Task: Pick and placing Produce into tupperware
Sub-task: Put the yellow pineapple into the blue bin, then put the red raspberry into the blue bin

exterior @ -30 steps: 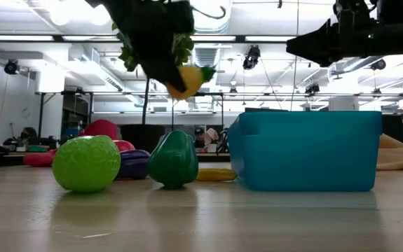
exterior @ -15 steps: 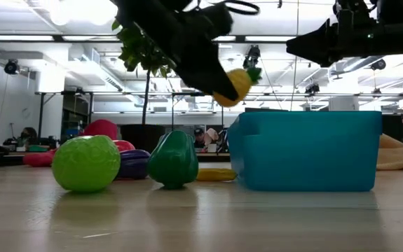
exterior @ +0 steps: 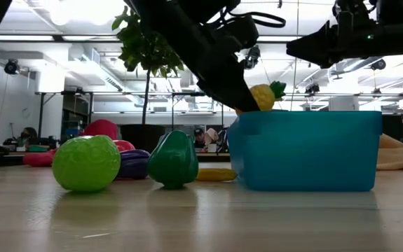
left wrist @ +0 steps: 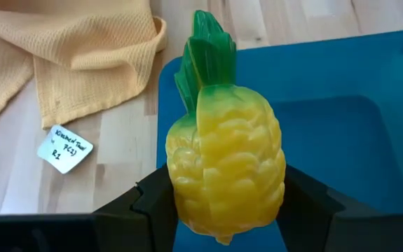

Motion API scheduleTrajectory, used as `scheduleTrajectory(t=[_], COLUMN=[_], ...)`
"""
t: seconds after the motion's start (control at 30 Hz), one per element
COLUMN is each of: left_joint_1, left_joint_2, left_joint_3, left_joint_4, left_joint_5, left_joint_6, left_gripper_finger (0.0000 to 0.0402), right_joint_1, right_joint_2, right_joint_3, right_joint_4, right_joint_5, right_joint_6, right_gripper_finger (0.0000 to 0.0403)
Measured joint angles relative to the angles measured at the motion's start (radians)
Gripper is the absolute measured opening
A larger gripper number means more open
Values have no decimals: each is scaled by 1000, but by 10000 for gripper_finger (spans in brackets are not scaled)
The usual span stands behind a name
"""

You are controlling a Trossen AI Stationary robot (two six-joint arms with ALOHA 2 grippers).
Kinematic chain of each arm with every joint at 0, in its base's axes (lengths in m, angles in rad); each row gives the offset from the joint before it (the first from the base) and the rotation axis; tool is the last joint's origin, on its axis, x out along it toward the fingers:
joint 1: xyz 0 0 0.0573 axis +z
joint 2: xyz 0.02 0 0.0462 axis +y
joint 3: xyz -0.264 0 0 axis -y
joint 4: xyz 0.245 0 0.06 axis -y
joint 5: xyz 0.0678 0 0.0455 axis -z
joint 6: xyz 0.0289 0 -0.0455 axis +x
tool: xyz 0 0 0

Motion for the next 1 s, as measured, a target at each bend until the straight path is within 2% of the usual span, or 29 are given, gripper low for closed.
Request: scheduleTrajectory(t=[0.53, 1.0], left_joint_1=[11, 13], left_joint_2=[0, 0], left_joint_3=[-2, -1], left_joint_4=[1, 1], left_joint_5=[1, 1], left_joint_6=[-1, 0], left_gripper_finger=[176, 285], right_joint_1=[0, 0], right_joint_2=[-1, 0], right_joint_3=[0, 0], right_joint_4=[-10, -10], right_joint_5=[0, 0], right_joint_6=[0, 5], right_gripper_finger=[206, 206])
